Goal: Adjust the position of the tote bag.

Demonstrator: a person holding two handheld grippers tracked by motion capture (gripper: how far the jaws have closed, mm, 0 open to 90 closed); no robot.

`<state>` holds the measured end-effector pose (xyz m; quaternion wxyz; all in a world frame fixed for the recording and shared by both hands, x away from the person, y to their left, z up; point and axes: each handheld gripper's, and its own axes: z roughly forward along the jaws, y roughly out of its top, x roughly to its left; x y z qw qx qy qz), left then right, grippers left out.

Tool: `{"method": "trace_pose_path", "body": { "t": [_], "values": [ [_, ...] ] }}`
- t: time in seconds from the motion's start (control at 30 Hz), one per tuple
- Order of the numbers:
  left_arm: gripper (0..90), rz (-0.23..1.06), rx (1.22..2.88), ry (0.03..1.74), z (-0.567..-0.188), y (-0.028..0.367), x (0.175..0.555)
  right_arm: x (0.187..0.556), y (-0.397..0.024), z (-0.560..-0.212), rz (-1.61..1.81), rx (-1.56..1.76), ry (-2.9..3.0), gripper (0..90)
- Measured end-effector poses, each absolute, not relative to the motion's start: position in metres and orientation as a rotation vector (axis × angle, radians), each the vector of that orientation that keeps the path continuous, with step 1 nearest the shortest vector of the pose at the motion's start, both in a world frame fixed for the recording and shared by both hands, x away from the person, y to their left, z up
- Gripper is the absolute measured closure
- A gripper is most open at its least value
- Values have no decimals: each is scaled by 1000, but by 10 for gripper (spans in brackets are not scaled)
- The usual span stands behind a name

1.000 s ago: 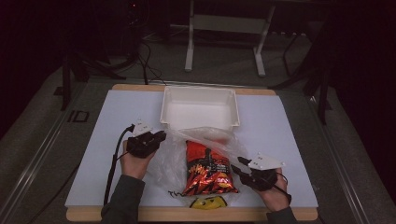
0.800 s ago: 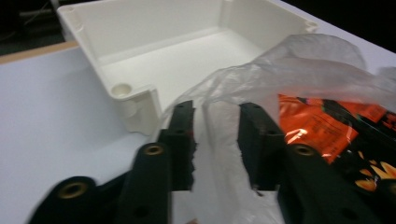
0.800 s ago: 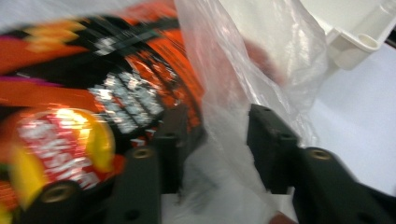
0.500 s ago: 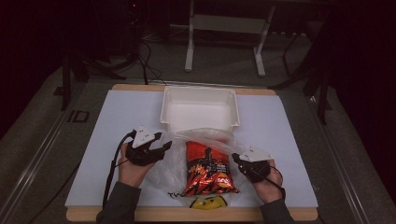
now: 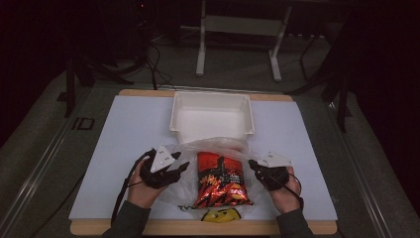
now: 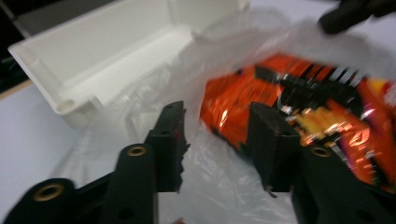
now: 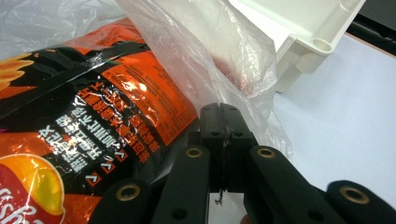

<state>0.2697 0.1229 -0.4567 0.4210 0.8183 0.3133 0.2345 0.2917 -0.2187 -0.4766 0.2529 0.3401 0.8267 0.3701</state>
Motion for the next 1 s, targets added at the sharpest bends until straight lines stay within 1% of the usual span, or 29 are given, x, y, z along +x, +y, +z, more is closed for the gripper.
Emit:
{"method": "trace_pose_path", "body": {
  "t": [0.17, 0.23, 0.27, 0.3, 0.37, 0.43, 0.47, 0.53, 0.63, 0.67, 0.7, 0.73, 0.83, 1.0],
  "values": [
    [398, 616, 2133, 829, -471, 109, 290, 294, -219, -475, 1012, 931, 2245, 895],
    [360, 622, 2146, 837, -474, 107, 294, 295, -219, -475, 1014, 932, 2245, 895],
    [360, 641, 2170, 856, -479, 102, 302, 296, -220, -475, 1018, 936, 2242, 895],
    [316, 643, 2186, 863, -482, 99, 306, 297, -220, -474, 1026, 943, 2239, 895],
    [295, 668, 2214, 878, -486, 94, 311, 299, -221, -473, 1027, 951, 2234, 895],
    [310, 671, 2220, 884, -488, 91, 314, 299, -221, -473, 1030, 951, 2233, 895],
    [310, 696, 2230, 894, -490, 88, 318, 300, -221, -473, 1031, 953, 2230, 895],
    [407, 684, 2249, 918, -491, 87, 323, 302, -222, -472, 1032, 960, 2221, 895],
    [576, 676, 2261, 923, -491, 87, 327, 305, -224, -471, 1032, 969, 2218, 895],
    [576, 660, 2249, 916, -489, 91, 330, 306, -225, -471, 1031, 977, 2214, 895],
    [750, 661, 2246, 911, -487, 93, 331, 310, -228, -471, 1025, 999, 2205, 896],
    [805, 665, 2241, 911, -487, 96, 331, 312, -229, -471, 1023, 1006, 2200, 897],
    [875, 681, 2227, 884, -484, 103, 329, 318, -234, -473, 1014, 1036, 2189, 898],
    [895, 662, 2169, 790, -478, 116, 325, 331, -244, -477, 983, 1118, 2155, 900]
  ]
}}
